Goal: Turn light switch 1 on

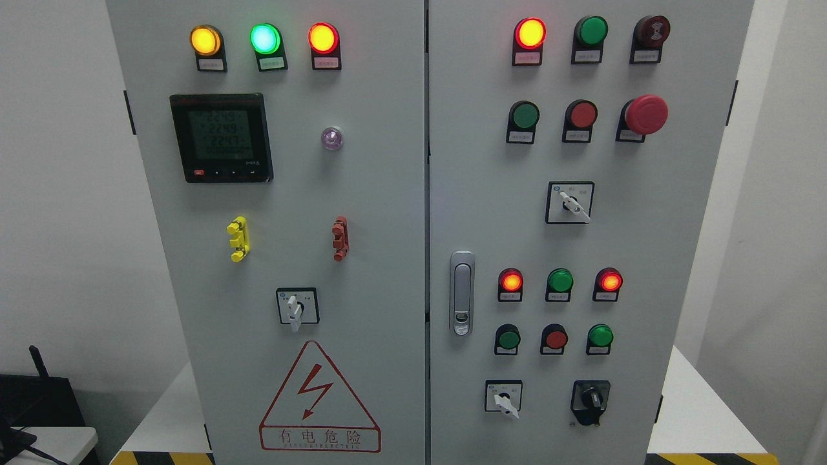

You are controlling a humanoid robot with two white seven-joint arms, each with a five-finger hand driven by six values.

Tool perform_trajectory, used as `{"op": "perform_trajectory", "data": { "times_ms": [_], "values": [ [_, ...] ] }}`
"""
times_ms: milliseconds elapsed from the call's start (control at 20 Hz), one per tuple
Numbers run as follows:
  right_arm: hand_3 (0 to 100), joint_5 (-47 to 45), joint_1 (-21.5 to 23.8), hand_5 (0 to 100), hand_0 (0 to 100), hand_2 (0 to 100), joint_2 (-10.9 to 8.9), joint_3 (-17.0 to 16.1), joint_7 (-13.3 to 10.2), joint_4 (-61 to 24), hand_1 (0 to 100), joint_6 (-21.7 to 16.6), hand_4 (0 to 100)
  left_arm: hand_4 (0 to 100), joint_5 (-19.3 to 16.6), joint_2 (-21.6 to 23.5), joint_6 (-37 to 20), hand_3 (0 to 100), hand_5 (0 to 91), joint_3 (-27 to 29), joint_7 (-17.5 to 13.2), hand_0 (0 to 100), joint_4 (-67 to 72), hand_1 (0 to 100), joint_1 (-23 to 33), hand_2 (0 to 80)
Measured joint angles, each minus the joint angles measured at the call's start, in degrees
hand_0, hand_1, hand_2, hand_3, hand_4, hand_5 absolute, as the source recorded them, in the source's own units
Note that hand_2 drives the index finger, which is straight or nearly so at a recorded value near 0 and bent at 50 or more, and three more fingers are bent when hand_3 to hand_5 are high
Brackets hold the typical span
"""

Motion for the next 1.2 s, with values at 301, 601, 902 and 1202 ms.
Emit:
{"op": "perform_trajectory", "data": {
  "times_ms": [301, 601, 902, 1202],
  "values": [
    [0, 0.0, 0.0, 0, 12, 0, 0.00, 0.0, 0.0, 0.0, 39, 0.0, 0, 1, 0.0, 1.7, -4.1, 0, 0.0, 5.9, -1.3, 49, -6.8, 0, 1.3, 0.0],
    [0, 0.0, 0.0, 0, 12, 0, 0.00, 0.0, 0.0, 0.0, 39, 0.0, 0, 10, 0.0, 2.2, -4.8, 4, 0.6, 13.7, -3.1, 52, -19.4, 0, 1.8, 0.0],
    [0, 0.0, 0.0, 0, 12, 0, 0.00, 0.0, 0.0, 0.0, 39, 0.0, 0, 21, 0.0, 1.8, -4.9, 15, 9.2, 20.7, -7.5, 55, -33.9, 0, 2.0, 0.0],
    [0, 0.0, 0.0, 0, 12, 0, 0.00, 0.0, 0.0, 0.0, 39, 0.0, 0, 30, 0.0, 1.7, -4.9, 25, 16.3, 24.9, -8.5, 57, -48.0, 0, 1.9, 0.0]
  ]
}}
